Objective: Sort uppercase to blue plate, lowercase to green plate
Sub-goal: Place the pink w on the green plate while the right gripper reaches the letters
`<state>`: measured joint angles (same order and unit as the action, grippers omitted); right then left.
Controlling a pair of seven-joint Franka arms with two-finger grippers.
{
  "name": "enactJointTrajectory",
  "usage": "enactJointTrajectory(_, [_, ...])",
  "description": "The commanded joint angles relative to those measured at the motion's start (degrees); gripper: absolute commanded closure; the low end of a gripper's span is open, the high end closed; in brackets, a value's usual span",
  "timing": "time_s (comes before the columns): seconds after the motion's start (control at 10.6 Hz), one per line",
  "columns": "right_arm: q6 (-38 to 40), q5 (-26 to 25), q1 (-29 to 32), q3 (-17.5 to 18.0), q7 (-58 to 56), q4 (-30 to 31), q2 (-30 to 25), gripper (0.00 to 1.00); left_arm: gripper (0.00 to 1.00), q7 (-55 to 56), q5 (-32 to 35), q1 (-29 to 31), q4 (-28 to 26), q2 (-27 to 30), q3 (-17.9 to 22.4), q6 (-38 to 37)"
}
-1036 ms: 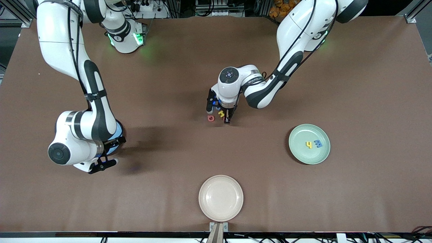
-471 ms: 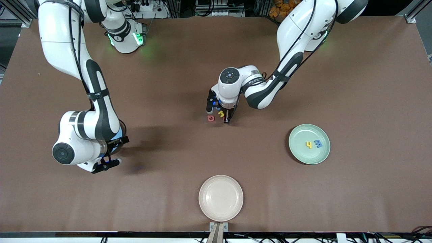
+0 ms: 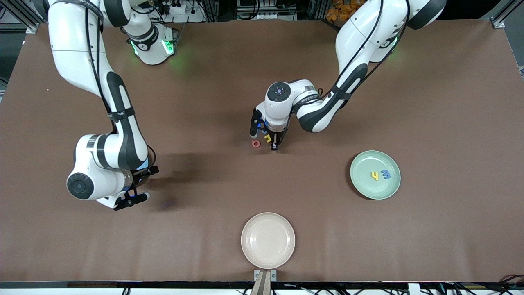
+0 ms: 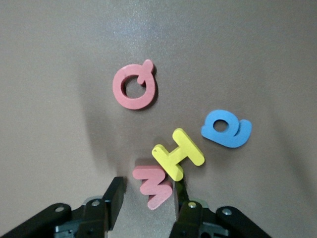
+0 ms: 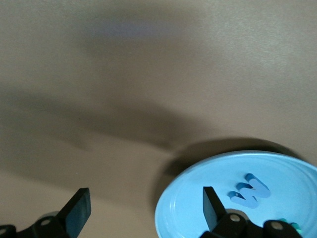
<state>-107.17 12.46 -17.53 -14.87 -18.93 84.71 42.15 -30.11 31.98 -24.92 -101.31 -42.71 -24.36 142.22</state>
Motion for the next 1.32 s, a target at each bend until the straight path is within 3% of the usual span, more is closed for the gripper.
enactJointTrajectory(0.0, [-0.23,0.90,-0.49,-0.07,1.35,0.19,-0.32,0.00,0.58,-0.13,0.80,-0.13,0.77,-1.85,0.02,1.57])
enactJointTrajectory(0.38, [-0.15,2.92,-0.93,-0.16,2.31,0.19,-0.32,0.00,1.00,-0.04,1.16,-0.13,0.68,-2.38,0.28,1.66])
enactJointTrajectory(0.85, [-0.41,3.10,-2.60,-0.07,5.92,0.10,-0.32,0.00,1.00,-0.74,0.45,2.50,0.15,0.69,1.69,0.35])
enactJointTrajectory(1.22, [-1.99,4.33,-6.89,-0.16,12.31,0.10,-0.41,0.00,1.00,-1.09,-7.08,8.12,0.67,8.76,1.69,-10.35])
